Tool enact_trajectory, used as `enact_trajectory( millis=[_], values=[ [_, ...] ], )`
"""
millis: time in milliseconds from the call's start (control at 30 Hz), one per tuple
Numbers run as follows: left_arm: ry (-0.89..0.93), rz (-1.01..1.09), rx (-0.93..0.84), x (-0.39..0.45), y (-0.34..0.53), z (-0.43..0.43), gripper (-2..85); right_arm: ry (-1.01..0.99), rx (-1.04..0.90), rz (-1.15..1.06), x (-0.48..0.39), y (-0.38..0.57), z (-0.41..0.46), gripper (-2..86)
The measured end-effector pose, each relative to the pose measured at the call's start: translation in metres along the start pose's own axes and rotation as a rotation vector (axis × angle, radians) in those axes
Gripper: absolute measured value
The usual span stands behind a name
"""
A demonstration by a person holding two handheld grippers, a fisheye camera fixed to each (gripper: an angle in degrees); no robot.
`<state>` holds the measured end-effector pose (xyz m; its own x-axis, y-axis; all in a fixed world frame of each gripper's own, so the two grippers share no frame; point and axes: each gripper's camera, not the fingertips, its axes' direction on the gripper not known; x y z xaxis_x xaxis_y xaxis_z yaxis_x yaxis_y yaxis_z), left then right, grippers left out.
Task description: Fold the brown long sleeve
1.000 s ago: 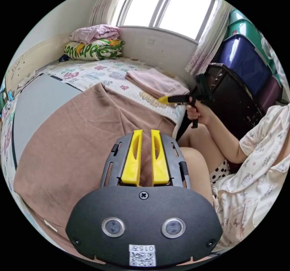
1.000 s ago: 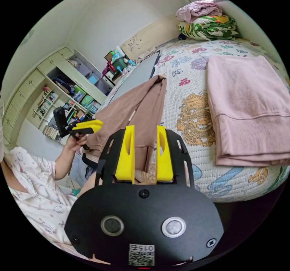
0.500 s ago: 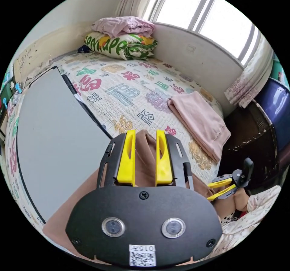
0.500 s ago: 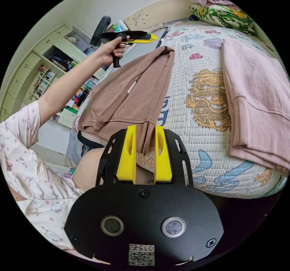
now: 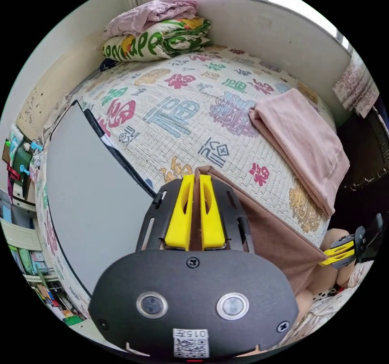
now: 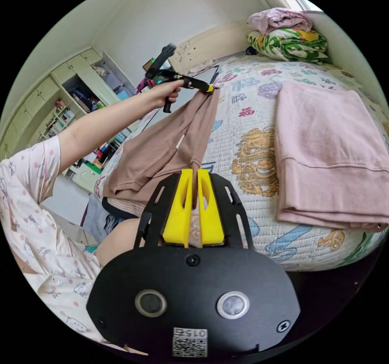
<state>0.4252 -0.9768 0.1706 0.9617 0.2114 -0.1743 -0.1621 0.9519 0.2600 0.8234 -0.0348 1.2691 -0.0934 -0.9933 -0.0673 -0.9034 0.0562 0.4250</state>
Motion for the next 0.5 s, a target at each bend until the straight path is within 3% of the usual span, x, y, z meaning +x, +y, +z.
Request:
enact_trajectory(
  millis=[133, 267, 433, 500],
  values=[
    [0.12, -0.093, 0.214, -0.025, 0.012, -0.074, 1.3, 0.066, 0.188, 0.061, 0.043, -0.01, -0.052, 0.8],
    [0.223, -0.116, 0.365, -0.048, 0.051, -0.138, 1.1, 0.029, 0.296, -0.035, 0.019, -0.02, -0.105, 0.7],
    [0.341, -0.173, 0.52, -0.124, 0.182, -0.196, 0.8, -0.133, 0.243, -0.273, -0.074, -0.014, -0.072, 0.7],
    [0.396, -0.23, 0.593, -0.174, 0.283, -0.209, 0.6, -0.206, 0.176, -0.346, -0.107, -0.008, -0.031, 0.7]
  ],
)
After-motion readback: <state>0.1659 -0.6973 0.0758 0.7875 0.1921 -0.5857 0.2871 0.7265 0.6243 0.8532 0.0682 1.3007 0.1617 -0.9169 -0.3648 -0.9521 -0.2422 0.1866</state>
